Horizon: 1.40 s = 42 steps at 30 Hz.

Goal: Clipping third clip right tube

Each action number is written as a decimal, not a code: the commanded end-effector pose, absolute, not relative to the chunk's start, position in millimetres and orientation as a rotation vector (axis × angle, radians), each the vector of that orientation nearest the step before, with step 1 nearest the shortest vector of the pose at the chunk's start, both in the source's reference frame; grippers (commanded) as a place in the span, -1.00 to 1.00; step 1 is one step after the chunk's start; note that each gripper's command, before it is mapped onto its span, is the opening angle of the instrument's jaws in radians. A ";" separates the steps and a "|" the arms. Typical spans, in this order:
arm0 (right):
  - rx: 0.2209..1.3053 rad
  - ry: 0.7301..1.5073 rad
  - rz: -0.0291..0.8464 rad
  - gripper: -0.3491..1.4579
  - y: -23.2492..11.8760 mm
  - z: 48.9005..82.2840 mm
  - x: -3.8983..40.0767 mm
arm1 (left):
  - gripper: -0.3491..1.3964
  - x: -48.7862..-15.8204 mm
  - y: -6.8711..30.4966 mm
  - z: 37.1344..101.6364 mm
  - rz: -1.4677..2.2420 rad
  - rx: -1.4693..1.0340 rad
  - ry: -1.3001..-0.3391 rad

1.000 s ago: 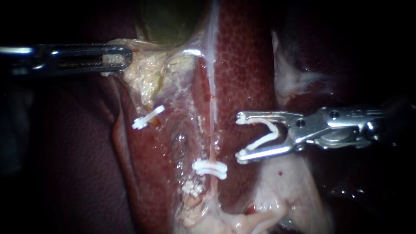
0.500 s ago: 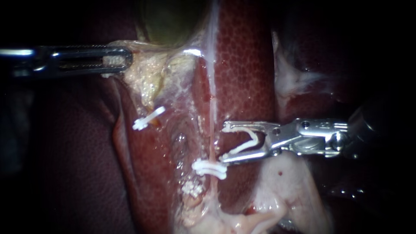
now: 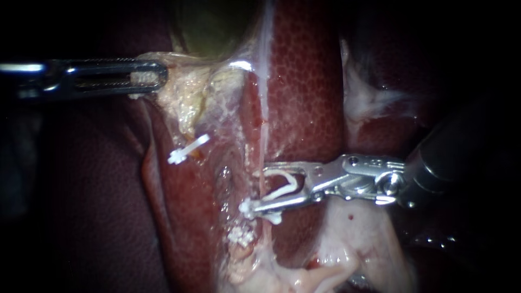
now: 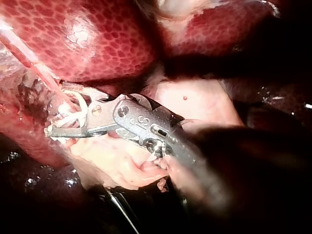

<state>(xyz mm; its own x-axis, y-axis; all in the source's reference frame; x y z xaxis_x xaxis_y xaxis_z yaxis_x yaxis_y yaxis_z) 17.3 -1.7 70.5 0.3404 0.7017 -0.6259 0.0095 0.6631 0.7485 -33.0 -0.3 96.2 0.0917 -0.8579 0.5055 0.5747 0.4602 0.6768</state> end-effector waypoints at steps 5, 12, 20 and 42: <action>0.780 1.161 0.515 0.04 -1.6 70.7 17.9 | -1.00 -33.1 -0.3 96.2 -1.096 0.342 -1.008; 0.843 1.169 0.510 -0.01 -1.5 70.9 18.2 | -1.00 -33.2 -0.5 96.2 -1.098 0.337 -1.007; 0.868 1.163 0.538 -0.08 -1.2 71.1 18.3 | -1.00 -33.3 -0.5 96.2 -1.099 0.337 -1.007; 0.941 1.129 0.647 -0.47 -0.2 72.1 17.3 | -1.00 -33.3 -0.5 96.2 -1.099 0.336 -1.006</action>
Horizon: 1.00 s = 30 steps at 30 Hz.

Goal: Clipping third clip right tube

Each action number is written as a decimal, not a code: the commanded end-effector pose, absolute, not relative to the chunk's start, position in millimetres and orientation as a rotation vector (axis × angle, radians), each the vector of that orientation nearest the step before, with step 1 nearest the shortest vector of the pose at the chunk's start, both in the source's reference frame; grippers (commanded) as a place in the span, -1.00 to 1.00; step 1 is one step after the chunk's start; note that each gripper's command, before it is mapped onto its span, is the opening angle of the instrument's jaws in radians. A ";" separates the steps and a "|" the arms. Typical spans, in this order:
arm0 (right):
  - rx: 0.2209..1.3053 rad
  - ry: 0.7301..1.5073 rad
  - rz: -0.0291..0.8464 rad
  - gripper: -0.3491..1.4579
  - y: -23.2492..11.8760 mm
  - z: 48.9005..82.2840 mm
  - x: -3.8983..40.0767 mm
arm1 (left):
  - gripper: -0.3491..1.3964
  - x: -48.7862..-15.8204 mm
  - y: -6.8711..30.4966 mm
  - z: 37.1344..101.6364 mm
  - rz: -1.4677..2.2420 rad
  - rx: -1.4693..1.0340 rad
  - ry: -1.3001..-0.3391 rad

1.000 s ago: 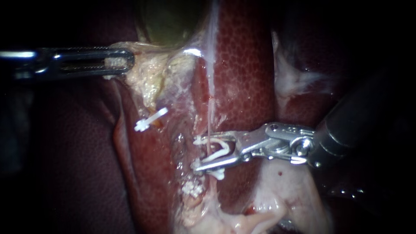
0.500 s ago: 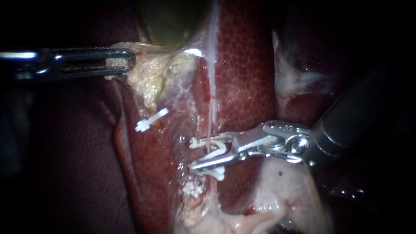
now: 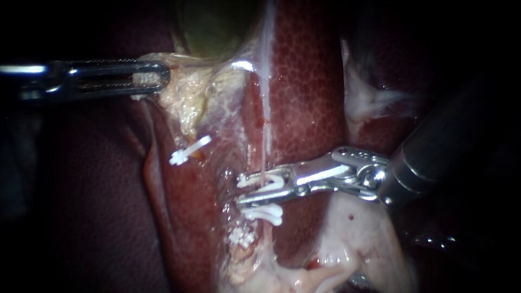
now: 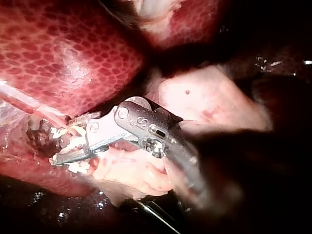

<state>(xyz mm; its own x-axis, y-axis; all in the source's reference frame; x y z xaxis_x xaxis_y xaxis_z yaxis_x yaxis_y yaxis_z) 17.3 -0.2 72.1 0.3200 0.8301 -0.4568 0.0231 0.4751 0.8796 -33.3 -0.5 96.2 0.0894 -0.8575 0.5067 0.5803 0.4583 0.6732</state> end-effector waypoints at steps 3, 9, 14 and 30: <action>0.950 1.125 0.655 -0.55 0.0 72.2 17.1 | -1.00 -33.3 -0.5 96.2 -1.099 0.336 -1.006; 0.957 1.123 0.654 -0.76 0.0 72.2 16.7 | -1.00 -33.3 -0.5 96.2 -1.099 0.336 -1.006; 0.994 1.116 0.653 -1.00 -0.1 72.2 16.5 | -1.00 -33.3 -0.5 96.2 -1.099 0.336 -1.006; 1.015 1.101 0.668 -1.00 -0.2 72.1 16.3 | -1.00 -33.3 -0.6 96.2 -1.100 0.335 -1.006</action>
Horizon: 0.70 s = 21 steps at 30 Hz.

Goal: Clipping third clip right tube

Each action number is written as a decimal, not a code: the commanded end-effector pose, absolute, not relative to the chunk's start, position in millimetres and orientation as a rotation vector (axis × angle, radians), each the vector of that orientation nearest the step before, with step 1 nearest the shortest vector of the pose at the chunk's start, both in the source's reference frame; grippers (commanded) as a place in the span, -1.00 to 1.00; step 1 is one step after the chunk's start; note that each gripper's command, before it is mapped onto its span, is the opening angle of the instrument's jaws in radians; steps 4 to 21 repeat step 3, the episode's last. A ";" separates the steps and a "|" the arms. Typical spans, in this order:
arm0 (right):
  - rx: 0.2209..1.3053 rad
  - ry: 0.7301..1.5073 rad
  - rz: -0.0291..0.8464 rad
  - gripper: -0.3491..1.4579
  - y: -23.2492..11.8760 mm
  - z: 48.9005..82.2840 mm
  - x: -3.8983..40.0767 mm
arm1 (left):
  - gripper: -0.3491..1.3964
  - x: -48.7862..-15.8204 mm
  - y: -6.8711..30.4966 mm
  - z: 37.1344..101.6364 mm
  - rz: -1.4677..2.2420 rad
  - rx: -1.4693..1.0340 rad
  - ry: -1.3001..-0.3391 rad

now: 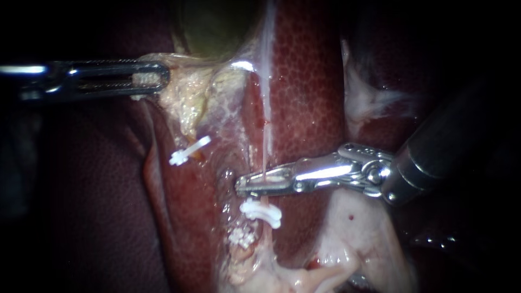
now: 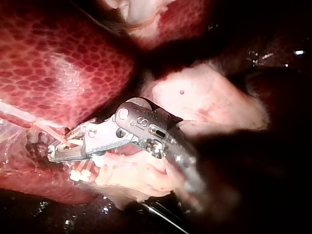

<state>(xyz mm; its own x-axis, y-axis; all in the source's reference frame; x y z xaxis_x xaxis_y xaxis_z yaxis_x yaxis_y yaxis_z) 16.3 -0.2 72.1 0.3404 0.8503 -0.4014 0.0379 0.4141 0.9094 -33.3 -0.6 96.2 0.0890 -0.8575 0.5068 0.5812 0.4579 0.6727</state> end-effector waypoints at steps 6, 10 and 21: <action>1.012 1.102 0.666 -1.00 -0.5 72.3 16.2 | -1.00 -33.3 -0.6 96.2 -1.100 0.335 -1.006; 1.012 1.102 0.666 -1.00 -0.5 72.3 16.2 | -1.00 -33.3 -0.6 96.2 -1.100 0.335 -1.006; 1.012 1.102 0.666 -1.00 -0.5 72.3 16.2 | -1.00 -33.3 -0.6 96.2 -1.100 0.335 -1.006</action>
